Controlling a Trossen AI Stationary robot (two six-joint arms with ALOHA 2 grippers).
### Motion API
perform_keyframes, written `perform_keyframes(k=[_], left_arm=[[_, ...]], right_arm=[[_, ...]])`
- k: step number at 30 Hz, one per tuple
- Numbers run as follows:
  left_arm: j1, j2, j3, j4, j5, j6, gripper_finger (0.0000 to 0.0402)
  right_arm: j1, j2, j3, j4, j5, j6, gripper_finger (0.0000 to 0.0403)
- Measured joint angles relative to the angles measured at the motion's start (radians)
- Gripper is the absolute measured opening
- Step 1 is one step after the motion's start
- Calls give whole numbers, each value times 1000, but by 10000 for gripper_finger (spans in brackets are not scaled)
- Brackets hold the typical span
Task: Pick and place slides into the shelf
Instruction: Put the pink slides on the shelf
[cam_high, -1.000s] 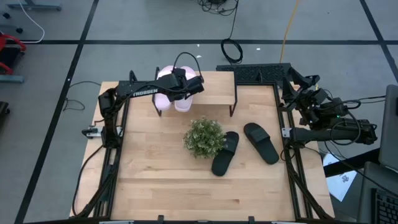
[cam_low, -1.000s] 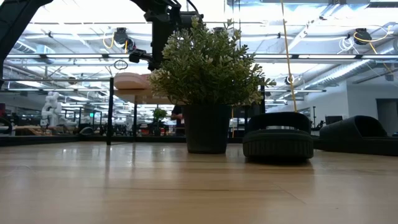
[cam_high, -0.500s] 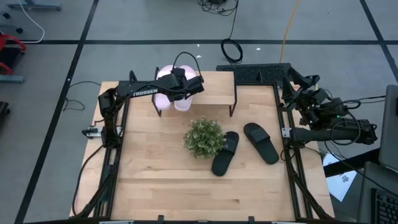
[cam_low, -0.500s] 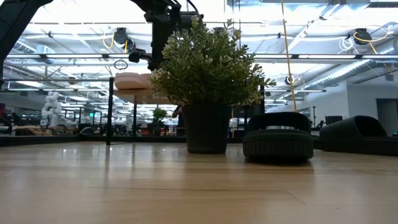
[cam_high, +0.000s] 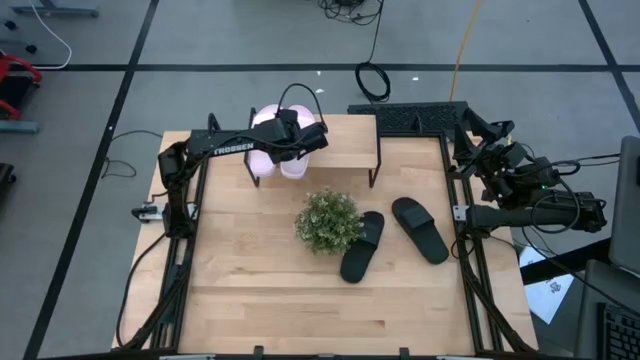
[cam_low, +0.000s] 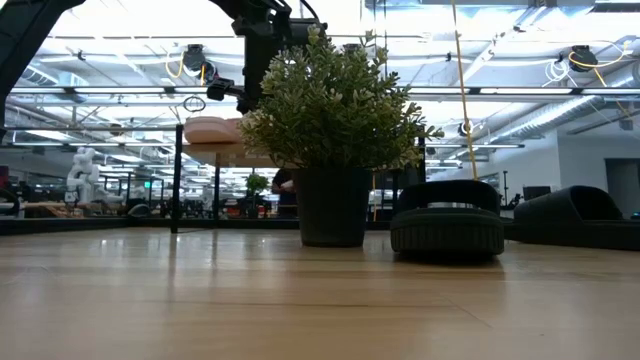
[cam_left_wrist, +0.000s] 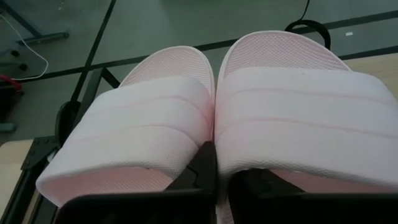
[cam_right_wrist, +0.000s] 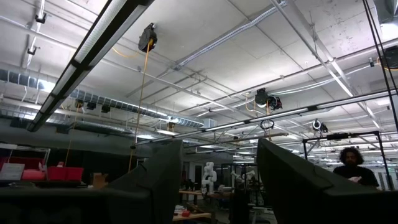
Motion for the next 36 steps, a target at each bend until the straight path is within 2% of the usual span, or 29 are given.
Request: perform_keyframes(k=[12, 36], left_arm=[[0, 0, 0, 1, 0, -2, 82], [-6, 0, 0, 6, -5, -4, 86]], right_arm=[[0, 0, 0, -2, 0, 0, 196], [0, 0, 0, -6, 0, 1, 196]])
